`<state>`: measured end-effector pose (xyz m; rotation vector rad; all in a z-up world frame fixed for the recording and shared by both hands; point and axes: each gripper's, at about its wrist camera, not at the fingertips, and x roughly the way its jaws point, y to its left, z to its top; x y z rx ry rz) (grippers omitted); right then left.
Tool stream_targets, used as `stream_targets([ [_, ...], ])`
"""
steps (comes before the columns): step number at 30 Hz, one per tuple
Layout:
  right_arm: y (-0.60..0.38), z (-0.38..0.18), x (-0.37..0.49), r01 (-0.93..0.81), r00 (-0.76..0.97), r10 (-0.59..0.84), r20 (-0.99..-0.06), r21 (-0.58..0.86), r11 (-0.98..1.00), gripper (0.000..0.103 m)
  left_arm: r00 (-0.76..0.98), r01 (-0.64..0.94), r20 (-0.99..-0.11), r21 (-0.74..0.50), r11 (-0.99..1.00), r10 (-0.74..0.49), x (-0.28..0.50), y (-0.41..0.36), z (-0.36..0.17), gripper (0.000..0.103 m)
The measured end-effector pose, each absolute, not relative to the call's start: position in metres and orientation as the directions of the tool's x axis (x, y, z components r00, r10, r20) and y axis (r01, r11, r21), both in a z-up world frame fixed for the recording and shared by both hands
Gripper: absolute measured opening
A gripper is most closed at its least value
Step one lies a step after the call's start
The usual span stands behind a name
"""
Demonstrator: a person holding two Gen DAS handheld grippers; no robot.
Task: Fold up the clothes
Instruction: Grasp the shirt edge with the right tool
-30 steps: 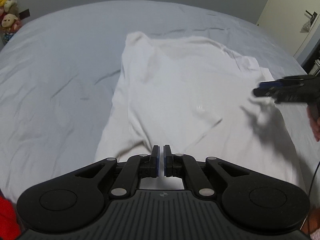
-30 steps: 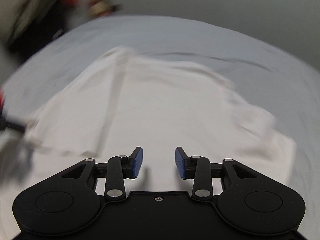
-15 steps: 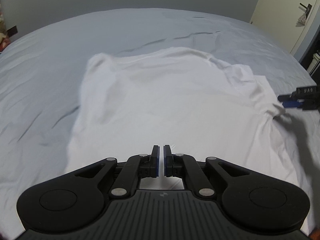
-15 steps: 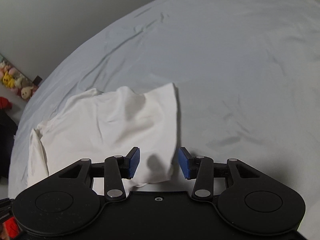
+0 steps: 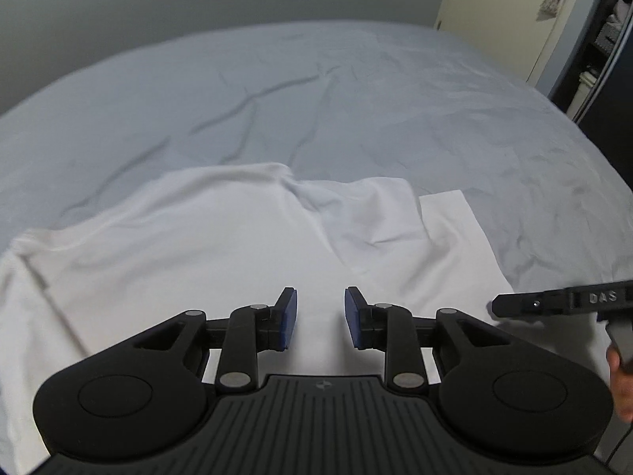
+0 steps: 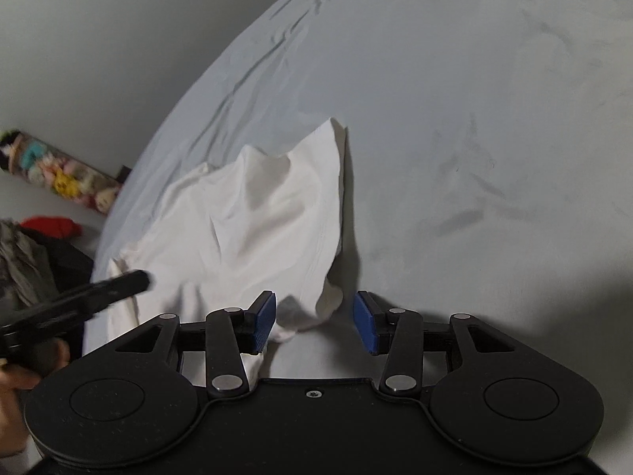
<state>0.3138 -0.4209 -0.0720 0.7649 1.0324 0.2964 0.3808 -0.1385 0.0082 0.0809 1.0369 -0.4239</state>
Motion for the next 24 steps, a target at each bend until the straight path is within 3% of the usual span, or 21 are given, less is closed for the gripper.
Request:
stream_targets([
  [4,-0.430,-0.082,0.326,0.149,0.536,0.574,-0.619,0.739,0.657,0.042,0.400,0.406,-0.868,-0.120,0.906,-0.294,0.375,-0.150,-0.014,0.012],
  [7,-0.430,-0.083,0.335,0.150,0.550,0.582,-0.599,0.756,0.637,0.037,0.391,0.387,-0.881,-0.104,0.916,-0.265,0.374,-0.150,-0.025,0.008],
  [9,-0.426,-0.082,0.339,0.138,0.553,0.578,-0.600,0.750,0.647,0.032,0.391,0.367,-0.881,-0.115,0.923,-0.265,0.376,-0.147,-0.029,0.008],
  [12,-0.419,-0.079,0.346,0.125,0.551,0.566,-0.614,0.731,0.671,0.012,0.394,0.357,-0.885,-0.101,0.929,-0.248,0.376,-0.148,-0.033,0.008],
  [19,-0.399,-0.051,0.343,0.057,0.578,0.550,-0.603,0.702,0.710,0.008,0.403,0.312,-0.877,-0.136,0.940,-0.261,0.379,-0.144,-0.034,0.008],
  [24,-0.365,-0.028,0.345,-0.054,0.572,0.597,-0.563,0.700,0.712,0.005,0.428,0.251,-0.841,-0.241,0.937,-0.331,0.378,-0.120,-0.024,0.008],
])
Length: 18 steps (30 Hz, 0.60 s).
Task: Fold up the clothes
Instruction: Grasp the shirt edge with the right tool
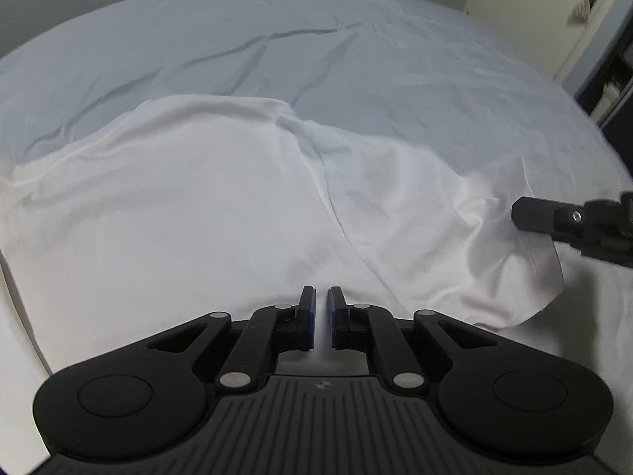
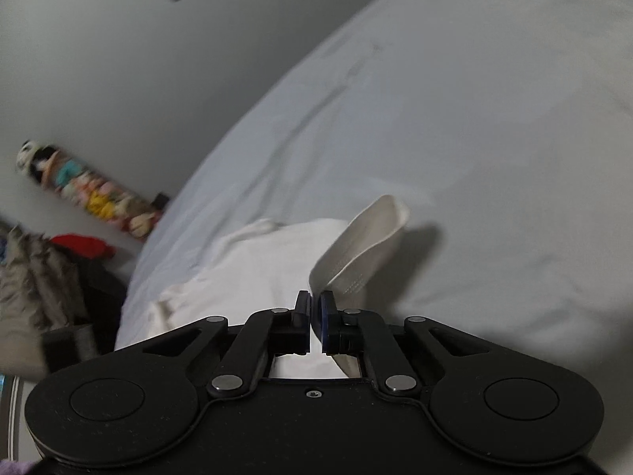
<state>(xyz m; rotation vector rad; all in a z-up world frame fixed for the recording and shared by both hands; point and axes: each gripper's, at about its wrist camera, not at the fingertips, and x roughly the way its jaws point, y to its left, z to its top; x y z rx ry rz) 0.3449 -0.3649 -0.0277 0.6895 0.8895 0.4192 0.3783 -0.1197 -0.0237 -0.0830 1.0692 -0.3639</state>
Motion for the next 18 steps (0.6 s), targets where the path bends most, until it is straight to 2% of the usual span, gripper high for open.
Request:
stream_targets([
  [6,-0.294,-0.010,0.332,-0.268,0.504,0.654,-0.563,0.618,0.739,0.005,0.468,0.189,-0.846,-0.188,0.964,-0.257,0.385,-0.071,0.005,0.008],
  [9,-0.244,-0.018,0.316,-0.374,0.434,0.666,-0.607,0.551,0.746,0.005,0.484,0.151,-0.847,-0.167,0.974,-0.220,0.385,-0.044,0.012,0.008],
  [16,-0.210,-0.048,0.289,-0.431,0.310,0.642,-0.701,0.498,0.752,0.005,0.473,0.110,-0.849,-0.207,0.972,-0.234,0.382,-0.015,0.010,0.008],
  [18,-0.211,-0.051,0.281,-0.437,0.292,0.636,-0.714,0.492,0.753,0.005,0.463,0.111,-0.847,-0.238,0.965,-0.262,0.382,-0.016,0.007,0.016],
])
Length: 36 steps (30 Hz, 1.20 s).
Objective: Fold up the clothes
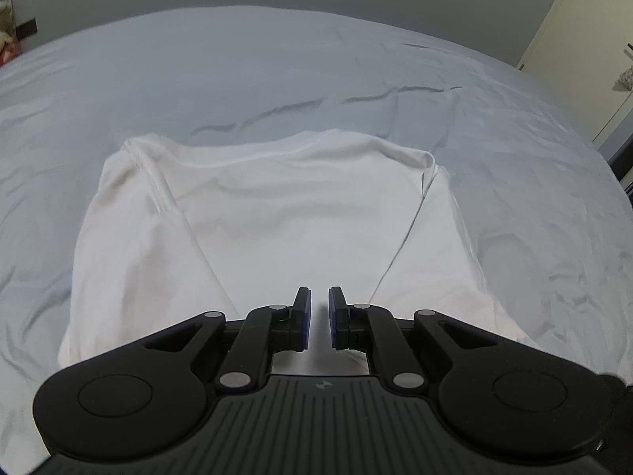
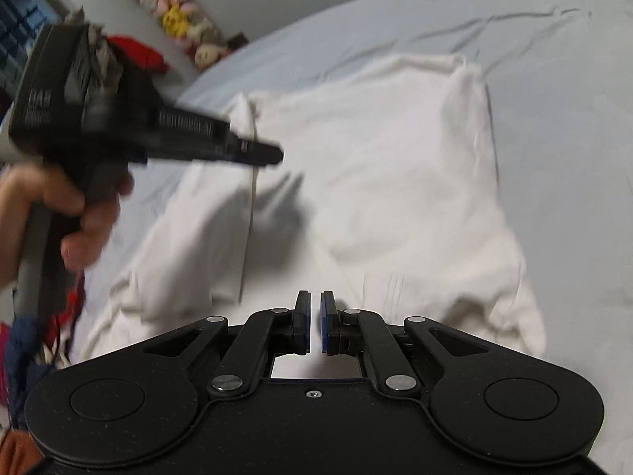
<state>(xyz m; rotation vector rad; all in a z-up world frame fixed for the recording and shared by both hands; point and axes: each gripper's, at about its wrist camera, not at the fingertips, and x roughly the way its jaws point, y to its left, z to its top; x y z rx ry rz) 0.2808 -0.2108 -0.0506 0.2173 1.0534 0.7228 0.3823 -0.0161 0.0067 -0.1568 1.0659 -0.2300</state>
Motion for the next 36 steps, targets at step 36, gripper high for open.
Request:
stream_targets([
  [36,-0.252,-0.050,0.243,-0.407,0.538,0.314,-0.782,0.086,0.910,0.039,0.505,0.164,-0.839,-0.139,0.977,-0.204,0.353,0.015,0.017,0.019],
])
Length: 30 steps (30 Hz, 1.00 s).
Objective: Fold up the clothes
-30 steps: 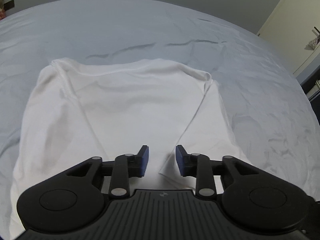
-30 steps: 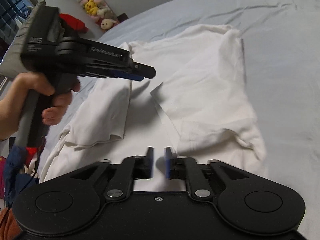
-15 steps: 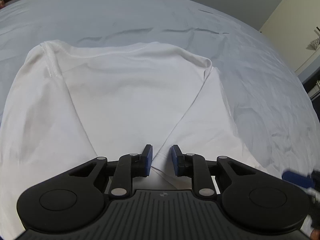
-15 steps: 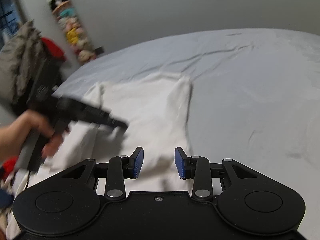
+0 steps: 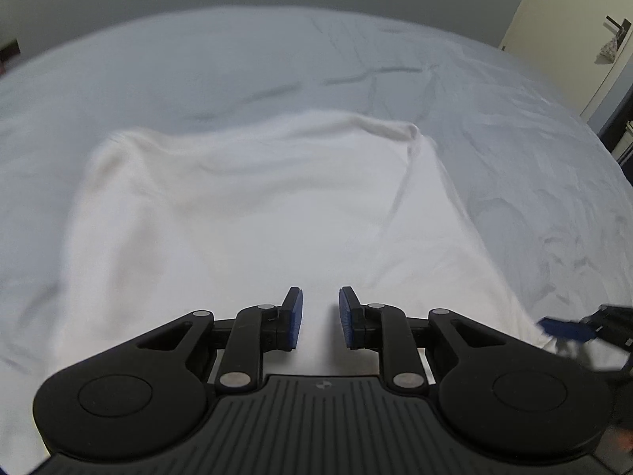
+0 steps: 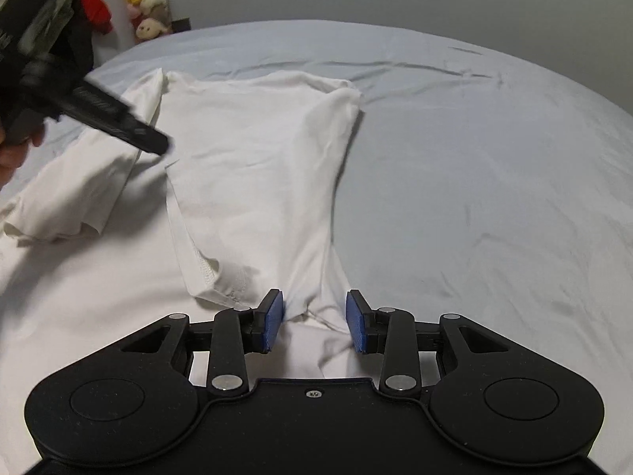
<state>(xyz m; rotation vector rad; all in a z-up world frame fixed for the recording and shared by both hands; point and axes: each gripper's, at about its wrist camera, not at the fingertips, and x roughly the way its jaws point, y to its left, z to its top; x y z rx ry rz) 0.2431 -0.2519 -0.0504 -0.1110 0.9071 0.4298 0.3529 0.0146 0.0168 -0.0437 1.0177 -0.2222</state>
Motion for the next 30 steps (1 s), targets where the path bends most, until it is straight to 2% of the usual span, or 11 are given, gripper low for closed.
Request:
stream_targets([
  [7,-0.256,-0.028,0.237,-0.424,0.522,0.388,-0.759,0.164,0.891,0.037,0.490,0.091,-0.863,-0.086,0.992,-0.120,0.314,0.092,0.031,0.019],
  [10,-0.241,-0.017,0.245,-0.437,0.502,0.450,-0.739,0.233,0.869,0.030,0.477,0.085,-0.870,-0.094,0.992,-0.123,0.296,0.110,0.031,0.019],
  [14,-0.209,-0.005,0.265,-0.428,0.466,0.517,-0.718,0.329,0.842,0.030,0.447,0.132,-0.876,-0.134,0.982,-0.180,0.275,0.119,0.029,0.019],
  [18,-0.172,-0.001,0.287,-0.420,0.435,0.554,-0.709,0.384,0.822,0.030,0.421,0.218,-0.883,-0.123,0.968,-0.207,0.248,0.125,0.027,0.019],
  [23,-0.113,-0.003,0.313,-0.449,0.480,0.491,-0.727,0.277,0.849,0.030,0.386,0.277,-0.894,-0.125,0.953,-0.229,0.230,0.133,0.015,0.019],
  [27,-0.087,-0.011,0.340,-0.430,0.449,0.529,-0.720,0.345,0.834,0.019,0.377,0.322,-0.881,-0.163,0.933,-0.284,0.226,0.132,0.009,0.019],
  [30,-0.072,-0.019,0.368,-0.342,0.412,0.551,-0.725,0.438,0.831,0.019,0.382,0.331,-0.879,-0.158,0.930,-0.285,0.229,0.130,0.001,0.019],
])
